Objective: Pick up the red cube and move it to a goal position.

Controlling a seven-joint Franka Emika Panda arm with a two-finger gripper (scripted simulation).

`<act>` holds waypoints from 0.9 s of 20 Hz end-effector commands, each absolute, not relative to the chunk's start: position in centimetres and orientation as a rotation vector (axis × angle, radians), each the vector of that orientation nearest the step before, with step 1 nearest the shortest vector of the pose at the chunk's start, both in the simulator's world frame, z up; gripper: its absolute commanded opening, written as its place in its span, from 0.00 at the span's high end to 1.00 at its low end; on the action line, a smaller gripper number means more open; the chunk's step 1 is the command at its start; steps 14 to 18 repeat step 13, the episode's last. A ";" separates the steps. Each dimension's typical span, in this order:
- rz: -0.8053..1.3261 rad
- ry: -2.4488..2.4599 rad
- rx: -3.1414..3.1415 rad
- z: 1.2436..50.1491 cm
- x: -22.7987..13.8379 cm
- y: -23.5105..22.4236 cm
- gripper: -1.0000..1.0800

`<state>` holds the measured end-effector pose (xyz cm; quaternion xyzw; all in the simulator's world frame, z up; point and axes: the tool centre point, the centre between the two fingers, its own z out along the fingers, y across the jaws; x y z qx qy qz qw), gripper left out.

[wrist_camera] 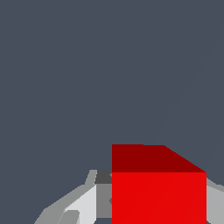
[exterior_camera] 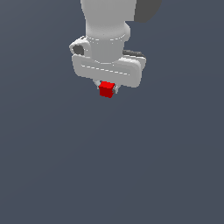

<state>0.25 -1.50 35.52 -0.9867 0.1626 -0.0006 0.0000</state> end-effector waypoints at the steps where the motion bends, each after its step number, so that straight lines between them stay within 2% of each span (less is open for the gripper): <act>1: 0.000 0.511 -3.100 37.5 0.0 -1.3 1.00; 9: 0.000 0.511 -3.100 41.0 -0.2 -1.0 1.00; 18: 0.000 0.511 -3.100 41.5 -0.2 -1.0 1.00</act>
